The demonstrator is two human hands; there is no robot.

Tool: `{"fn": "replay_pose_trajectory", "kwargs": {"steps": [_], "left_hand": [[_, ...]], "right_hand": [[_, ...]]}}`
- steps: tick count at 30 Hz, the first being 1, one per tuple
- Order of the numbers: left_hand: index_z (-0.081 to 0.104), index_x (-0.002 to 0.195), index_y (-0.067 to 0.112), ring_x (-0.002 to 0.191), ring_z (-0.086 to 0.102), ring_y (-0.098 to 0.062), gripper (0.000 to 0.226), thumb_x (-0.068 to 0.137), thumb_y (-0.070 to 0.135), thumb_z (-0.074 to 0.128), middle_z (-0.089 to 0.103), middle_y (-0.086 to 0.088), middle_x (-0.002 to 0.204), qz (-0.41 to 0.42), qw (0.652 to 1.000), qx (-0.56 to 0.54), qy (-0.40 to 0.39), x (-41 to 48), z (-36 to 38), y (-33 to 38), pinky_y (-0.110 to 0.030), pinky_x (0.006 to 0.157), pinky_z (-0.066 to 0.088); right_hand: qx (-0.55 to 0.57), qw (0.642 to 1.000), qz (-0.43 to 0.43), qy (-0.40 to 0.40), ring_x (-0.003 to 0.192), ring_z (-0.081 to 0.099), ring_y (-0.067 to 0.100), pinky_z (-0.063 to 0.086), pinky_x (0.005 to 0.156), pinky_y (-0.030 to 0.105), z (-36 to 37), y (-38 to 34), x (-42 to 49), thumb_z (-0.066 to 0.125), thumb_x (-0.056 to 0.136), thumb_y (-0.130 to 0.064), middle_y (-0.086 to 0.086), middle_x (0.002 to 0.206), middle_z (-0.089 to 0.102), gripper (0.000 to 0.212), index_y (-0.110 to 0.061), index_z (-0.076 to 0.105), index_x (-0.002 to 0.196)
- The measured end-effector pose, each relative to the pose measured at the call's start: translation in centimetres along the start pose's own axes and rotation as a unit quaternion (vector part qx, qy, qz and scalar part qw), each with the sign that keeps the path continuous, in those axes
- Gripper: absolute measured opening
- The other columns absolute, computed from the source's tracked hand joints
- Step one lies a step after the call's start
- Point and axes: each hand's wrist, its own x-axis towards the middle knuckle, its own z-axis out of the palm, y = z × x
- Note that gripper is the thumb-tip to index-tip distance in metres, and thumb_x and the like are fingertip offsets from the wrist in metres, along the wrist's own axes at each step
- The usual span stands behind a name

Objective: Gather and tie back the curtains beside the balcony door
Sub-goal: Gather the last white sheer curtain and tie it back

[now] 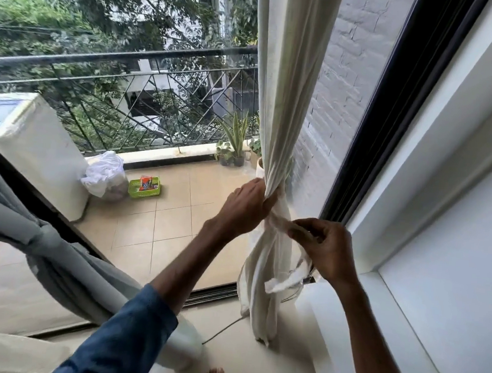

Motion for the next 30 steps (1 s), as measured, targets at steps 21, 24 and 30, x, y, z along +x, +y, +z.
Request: {"fn": "replay_pose_trajectory", "kwargs": {"steps": [21, 24, 30], "left_hand": [[0.066, 0.120, 0.012, 0.117, 0.047, -0.019, 0.032, 0.095, 0.031, 0.063, 0.054, -0.007, 0.128, 0.113, 0.978, -0.152, -0.083, -0.6, -2.0, -2.1, -0.034, 0.101, 0.041], [0.066, 0.117, 0.018, 0.101, 0.060, -0.020, 0.032, 0.099, 0.042, 0.054, 0.065, -0.002, 0.117, 0.083, 0.987, -0.109, -0.087, -1.0, -2.2, -2.1, -0.039, 0.083, 0.050], [0.068, 0.102, 0.014, 0.073, 0.058, -0.016, 0.032, 0.100, 0.042, 0.052, 0.065, 0.004, 0.090, 0.079, 0.993, -0.077, -0.050, -0.9, -2.0, -1.4, -0.030, 0.062, 0.043]], "right_hand": [[-0.120, 0.987, -0.012, -0.102, 0.080, 0.054, 0.007, 0.036, 0.051, 0.007, 2.3, -2.0, 7.4, 0.070, 0.059, -0.046, -0.007, 0.087, 0.063, 0.052, -0.010, 0.064, 0.097], [-0.113, 0.990, -0.021, -0.085, 0.096, 0.056, 0.008, 0.037, 0.058, 0.001, 2.6, -1.4, 7.3, 0.076, 0.062, -0.041, -0.005, 0.102, 0.065, 0.064, -0.006, 0.062, 0.114], [-0.125, 0.991, -0.027, -0.037, 0.063, 0.058, -0.017, 0.039, 0.051, 0.008, 2.8, -0.4, 6.6, 0.082, 0.076, -0.016, -0.015, 0.060, 0.059, 0.032, -0.029, 0.053, 0.068]]}}
